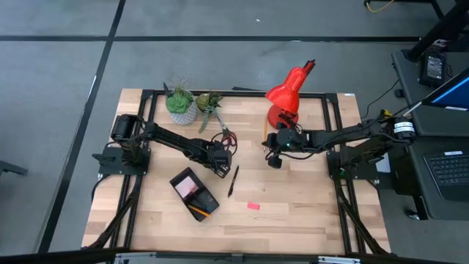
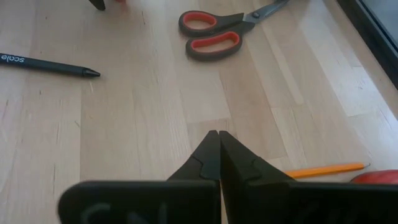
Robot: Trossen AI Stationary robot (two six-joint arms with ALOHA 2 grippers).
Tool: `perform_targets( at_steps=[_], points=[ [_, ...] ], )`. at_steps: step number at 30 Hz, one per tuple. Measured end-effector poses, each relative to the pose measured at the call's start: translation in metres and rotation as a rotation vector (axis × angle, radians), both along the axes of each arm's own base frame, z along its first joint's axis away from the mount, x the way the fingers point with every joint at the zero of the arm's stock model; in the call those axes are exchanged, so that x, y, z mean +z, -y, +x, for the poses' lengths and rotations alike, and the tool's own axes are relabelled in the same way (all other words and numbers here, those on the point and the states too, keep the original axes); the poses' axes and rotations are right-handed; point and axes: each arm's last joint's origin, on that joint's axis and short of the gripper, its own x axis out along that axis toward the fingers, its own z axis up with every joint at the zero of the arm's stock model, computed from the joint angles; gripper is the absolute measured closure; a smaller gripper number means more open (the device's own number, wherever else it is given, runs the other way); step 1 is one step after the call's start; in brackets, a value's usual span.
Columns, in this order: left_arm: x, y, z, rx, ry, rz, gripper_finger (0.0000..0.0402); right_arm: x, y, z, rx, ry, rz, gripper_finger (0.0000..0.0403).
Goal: Pick and place office supplies into organizer
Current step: Put the orange eraser into the black desk organizer
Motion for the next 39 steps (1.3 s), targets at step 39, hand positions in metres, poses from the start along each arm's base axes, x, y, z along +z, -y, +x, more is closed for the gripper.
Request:
perform_targets(
  at_steps=[39],
  points=[
    [0.102,0.037,-0.042,-0.452,0.204,0.052,0.0391,0.003,0.000,0.002,0.000,0.033,-0.003,0.0402]
  ],
)
